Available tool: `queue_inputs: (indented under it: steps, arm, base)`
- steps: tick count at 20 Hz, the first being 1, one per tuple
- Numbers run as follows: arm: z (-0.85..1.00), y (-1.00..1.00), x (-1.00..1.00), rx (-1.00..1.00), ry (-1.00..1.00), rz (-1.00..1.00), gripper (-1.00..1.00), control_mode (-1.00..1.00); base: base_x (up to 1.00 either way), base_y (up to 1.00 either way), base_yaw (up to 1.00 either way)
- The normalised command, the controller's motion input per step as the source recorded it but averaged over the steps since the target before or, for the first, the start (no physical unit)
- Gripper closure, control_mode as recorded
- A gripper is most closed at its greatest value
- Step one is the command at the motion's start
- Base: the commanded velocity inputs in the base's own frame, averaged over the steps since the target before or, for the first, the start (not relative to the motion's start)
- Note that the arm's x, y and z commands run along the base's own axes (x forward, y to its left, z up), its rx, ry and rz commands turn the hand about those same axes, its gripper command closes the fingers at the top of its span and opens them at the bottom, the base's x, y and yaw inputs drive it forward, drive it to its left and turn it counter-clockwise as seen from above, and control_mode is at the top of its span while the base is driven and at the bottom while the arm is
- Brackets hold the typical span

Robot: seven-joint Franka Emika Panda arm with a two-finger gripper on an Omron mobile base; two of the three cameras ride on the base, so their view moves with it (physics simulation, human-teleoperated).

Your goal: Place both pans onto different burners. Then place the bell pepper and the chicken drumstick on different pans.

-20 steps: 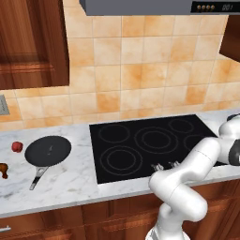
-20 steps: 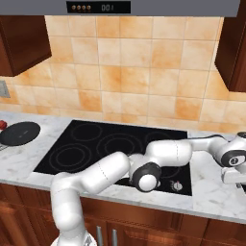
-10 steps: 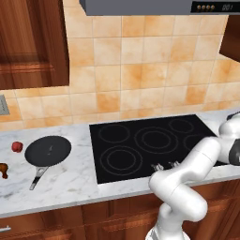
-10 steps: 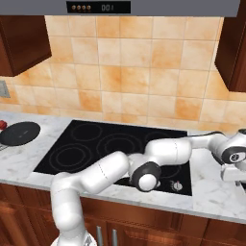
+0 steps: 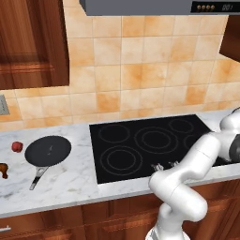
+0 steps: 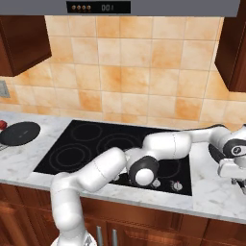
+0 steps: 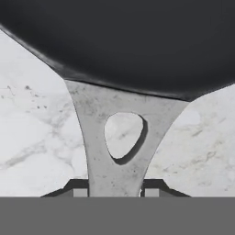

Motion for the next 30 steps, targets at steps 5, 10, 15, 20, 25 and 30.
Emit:
queue_inputs:
  steps: [5,10,15,20,25,30]
  arm:
    - [-0.07,0.79,-0.44,-0.02,-0.07,0.04,1.00,-1.00]
    - [-0.01,0.70,-0.17,-0.10,-0.30,0.06,1.00,-1.00]
    - [-0.22,0.80,-0.15,-0.21,-0.35,0.05,1.00,-1.00]
    - [-0.11,0.60,-0.07,-0.16,-0.13,0.07,1.00,-1.00]
    - [0.00,0.06,0.00,-0.14,0.00,0.20,1.00,-1.00]
    - [0.02,0.03,0.07,-0.08,0.04,0.20,1.00,-1.00]
  base:
    - [0.00,0.00,0.00]
    - [0.00,0.00,0.00]
    - [0.00,0.00,0.00]
    - [0.00,0.00,0.00]
    - [0.00,0.00,0.00]
    - [0.00,0.00,0.00]
